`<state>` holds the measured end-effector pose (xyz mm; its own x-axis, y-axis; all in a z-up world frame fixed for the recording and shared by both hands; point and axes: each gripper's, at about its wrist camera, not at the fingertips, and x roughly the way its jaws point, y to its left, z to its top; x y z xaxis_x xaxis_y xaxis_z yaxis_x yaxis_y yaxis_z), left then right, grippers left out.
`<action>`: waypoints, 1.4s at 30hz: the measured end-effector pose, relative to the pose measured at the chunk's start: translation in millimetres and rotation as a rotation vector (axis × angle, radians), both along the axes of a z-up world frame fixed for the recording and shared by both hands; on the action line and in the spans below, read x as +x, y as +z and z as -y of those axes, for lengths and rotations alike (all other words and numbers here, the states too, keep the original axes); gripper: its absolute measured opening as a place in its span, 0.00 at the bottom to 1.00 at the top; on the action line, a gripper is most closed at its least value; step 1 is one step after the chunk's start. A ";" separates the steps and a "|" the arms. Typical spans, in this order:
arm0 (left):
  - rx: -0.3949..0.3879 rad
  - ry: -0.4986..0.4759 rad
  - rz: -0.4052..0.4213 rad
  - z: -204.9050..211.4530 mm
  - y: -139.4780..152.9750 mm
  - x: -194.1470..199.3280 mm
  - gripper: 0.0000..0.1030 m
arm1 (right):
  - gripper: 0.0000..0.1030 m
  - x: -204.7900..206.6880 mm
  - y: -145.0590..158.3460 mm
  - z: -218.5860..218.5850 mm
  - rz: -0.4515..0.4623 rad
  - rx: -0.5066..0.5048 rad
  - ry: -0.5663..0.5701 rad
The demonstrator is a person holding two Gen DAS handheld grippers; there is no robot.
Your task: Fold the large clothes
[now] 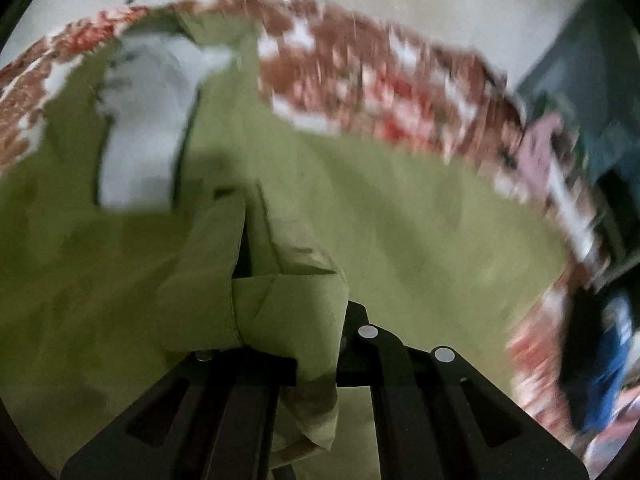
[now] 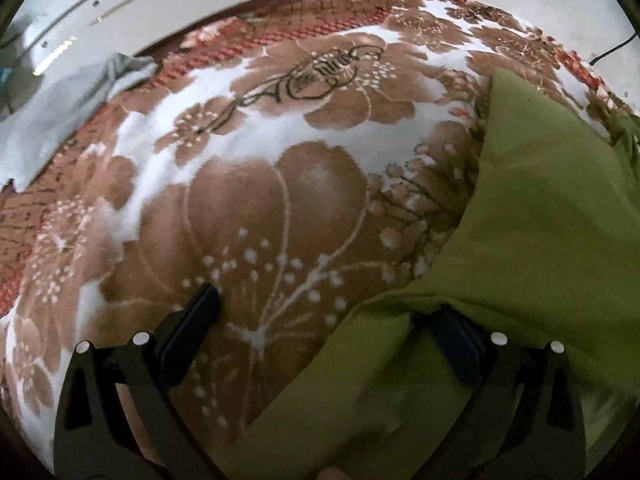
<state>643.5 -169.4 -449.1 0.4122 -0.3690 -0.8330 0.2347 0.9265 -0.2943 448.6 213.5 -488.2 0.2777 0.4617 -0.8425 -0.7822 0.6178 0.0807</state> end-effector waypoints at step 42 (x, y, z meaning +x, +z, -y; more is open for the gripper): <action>0.300 0.222 -0.081 -238.8 65.7 -81.4 0.95 | 0.95 111.8 73.1 341.7 0.164 -0.377 -0.349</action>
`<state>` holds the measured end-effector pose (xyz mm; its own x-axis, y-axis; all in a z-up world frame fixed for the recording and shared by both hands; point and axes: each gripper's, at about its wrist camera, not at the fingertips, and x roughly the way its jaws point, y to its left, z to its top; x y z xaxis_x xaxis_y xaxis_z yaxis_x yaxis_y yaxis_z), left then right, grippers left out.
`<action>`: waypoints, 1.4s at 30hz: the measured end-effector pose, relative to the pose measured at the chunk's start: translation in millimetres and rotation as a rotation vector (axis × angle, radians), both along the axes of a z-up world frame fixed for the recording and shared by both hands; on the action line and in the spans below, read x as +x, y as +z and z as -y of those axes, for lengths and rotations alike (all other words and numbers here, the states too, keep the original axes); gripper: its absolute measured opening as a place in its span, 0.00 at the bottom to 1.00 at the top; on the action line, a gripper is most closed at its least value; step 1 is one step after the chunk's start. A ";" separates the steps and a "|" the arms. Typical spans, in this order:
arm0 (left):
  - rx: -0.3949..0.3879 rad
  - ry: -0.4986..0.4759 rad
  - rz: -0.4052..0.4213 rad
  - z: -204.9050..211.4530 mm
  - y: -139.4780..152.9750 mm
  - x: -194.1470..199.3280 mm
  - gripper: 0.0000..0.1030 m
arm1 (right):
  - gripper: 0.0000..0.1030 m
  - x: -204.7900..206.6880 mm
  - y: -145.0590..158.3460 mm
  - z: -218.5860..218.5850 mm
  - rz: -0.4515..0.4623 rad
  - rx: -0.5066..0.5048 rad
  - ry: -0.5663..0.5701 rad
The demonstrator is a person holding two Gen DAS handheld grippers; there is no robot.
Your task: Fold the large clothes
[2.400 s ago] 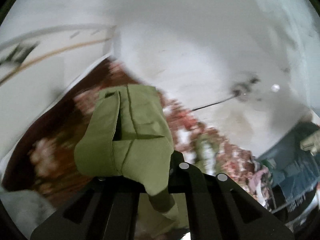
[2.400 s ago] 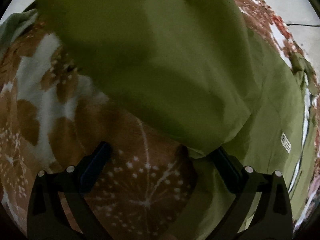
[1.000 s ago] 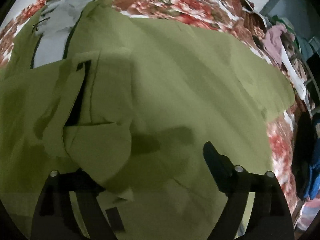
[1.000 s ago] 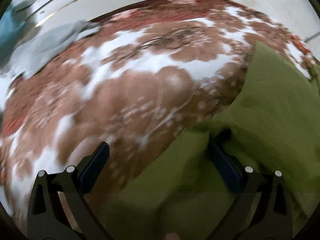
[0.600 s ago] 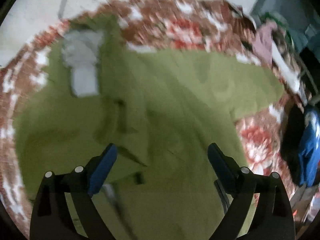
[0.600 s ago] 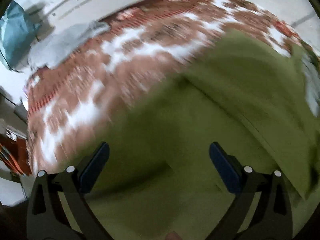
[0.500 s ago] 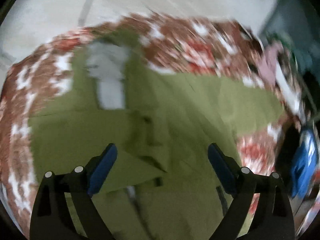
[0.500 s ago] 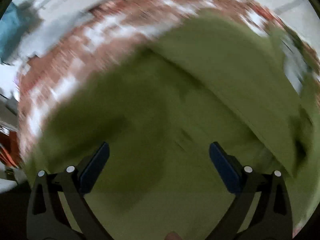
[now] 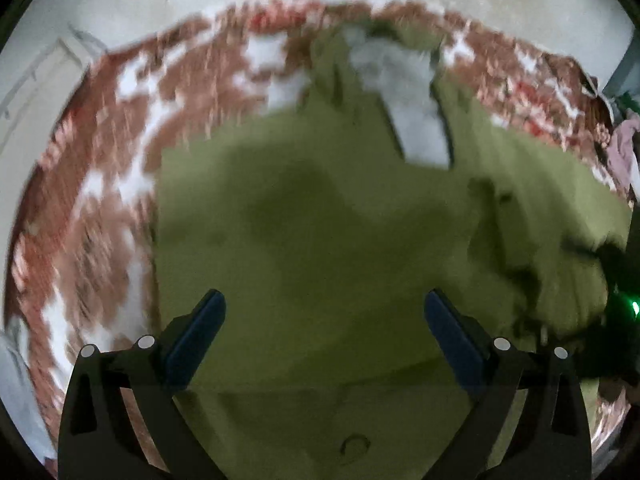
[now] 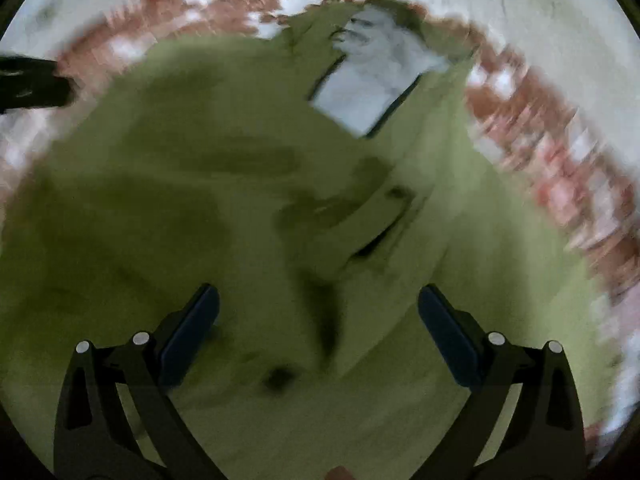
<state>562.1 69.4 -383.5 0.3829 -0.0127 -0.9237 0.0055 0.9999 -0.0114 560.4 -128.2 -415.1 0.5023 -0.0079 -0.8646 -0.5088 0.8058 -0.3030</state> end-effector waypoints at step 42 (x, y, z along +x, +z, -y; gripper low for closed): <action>0.011 -0.217 -0.011 26.4 -117.3 -13.7 0.87 | 0.88 0.4 -35.0 235.2 -0.443 1.091 -0.889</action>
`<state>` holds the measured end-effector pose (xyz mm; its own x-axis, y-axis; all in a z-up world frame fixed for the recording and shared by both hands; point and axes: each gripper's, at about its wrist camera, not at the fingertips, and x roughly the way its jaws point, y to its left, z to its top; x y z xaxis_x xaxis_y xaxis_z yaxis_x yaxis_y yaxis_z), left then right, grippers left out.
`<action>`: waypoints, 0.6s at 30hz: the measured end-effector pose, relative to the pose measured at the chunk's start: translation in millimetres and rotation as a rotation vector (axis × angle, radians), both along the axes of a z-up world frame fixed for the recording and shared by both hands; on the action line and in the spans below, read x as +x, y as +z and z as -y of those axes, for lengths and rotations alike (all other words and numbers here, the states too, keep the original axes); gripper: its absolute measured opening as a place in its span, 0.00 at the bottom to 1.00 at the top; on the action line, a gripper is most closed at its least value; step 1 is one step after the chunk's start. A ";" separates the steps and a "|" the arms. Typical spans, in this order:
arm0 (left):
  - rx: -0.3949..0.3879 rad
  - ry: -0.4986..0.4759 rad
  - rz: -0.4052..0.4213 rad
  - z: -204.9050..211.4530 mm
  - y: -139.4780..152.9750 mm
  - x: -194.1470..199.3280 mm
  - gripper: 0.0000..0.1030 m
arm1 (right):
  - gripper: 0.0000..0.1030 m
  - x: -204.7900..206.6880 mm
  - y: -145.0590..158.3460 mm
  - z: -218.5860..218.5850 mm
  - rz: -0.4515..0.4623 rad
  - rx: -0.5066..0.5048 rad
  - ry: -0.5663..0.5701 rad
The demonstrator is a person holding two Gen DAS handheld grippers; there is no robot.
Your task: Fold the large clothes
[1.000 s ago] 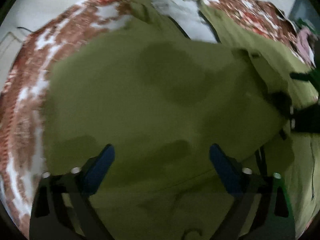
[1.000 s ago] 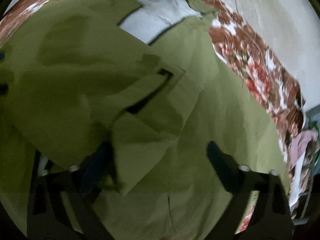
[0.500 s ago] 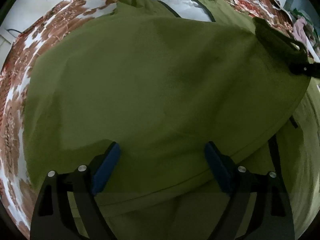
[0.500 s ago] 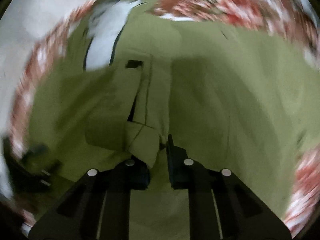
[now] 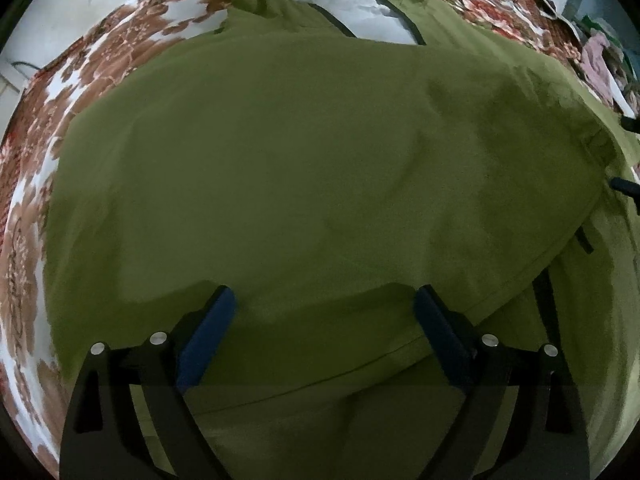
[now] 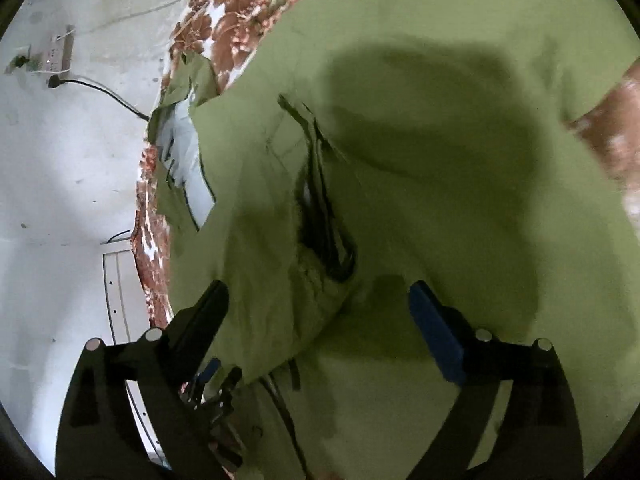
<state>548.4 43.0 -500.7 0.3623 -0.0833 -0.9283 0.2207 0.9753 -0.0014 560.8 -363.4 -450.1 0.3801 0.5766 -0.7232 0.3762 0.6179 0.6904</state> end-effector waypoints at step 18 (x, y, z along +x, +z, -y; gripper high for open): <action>-0.001 0.072 0.051 128.5 58.6 -0.7 0.88 | 0.93 -13.4 48.9 319.7 -0.088 -0.415 -0.212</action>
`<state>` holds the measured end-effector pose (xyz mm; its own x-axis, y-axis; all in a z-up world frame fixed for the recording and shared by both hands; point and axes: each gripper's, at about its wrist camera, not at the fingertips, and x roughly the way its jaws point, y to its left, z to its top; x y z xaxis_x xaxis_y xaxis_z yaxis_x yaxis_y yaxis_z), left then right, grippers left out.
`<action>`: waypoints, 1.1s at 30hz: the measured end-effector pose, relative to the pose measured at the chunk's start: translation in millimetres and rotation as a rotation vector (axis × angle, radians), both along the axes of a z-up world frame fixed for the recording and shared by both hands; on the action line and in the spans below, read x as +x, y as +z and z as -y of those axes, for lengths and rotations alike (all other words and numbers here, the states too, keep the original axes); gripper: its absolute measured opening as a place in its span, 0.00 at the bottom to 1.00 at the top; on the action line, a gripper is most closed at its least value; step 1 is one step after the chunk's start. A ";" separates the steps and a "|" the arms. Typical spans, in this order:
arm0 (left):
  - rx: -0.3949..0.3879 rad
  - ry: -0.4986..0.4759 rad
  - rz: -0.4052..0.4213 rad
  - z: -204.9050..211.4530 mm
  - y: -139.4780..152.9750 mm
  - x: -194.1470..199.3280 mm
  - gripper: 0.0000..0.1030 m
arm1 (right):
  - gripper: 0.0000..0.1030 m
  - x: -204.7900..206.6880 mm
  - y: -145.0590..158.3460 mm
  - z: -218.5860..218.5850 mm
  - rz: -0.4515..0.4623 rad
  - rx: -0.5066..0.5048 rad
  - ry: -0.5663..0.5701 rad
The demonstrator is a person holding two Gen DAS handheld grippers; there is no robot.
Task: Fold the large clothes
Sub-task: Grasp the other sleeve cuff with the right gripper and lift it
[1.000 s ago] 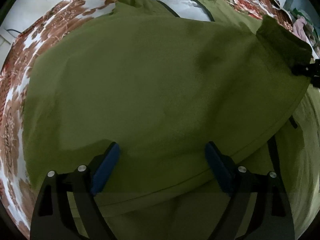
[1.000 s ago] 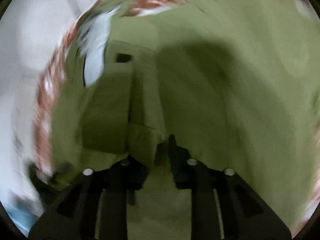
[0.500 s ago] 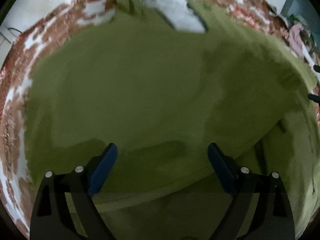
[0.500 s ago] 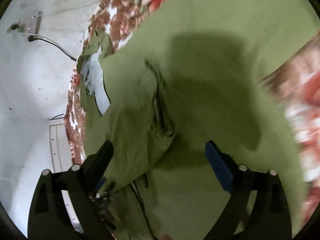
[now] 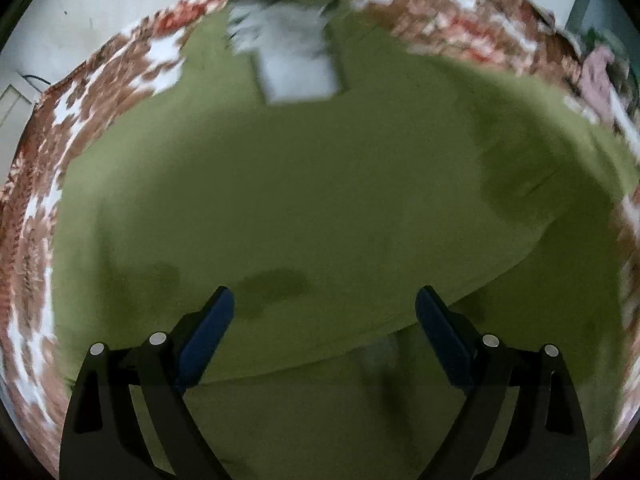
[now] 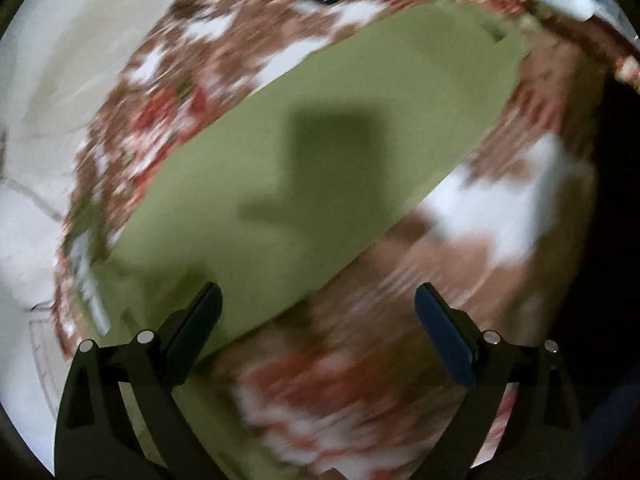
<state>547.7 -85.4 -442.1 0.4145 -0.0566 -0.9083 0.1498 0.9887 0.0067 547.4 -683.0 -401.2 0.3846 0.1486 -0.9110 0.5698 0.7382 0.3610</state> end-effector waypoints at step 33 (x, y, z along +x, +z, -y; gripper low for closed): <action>-0.004 -0.090 0.024 260.2 -3.4 16.7 0.88 | 0.06 63.3 1.2 233.1 0.143 0.191 -0.020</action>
<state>564.3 -345.6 -445.5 0.4295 -0.0983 -0.8977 0.2379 0.9713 0.0075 610.7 -916.1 -400.0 0.5121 0.3037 -0.8034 0.5171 0.6378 0.5708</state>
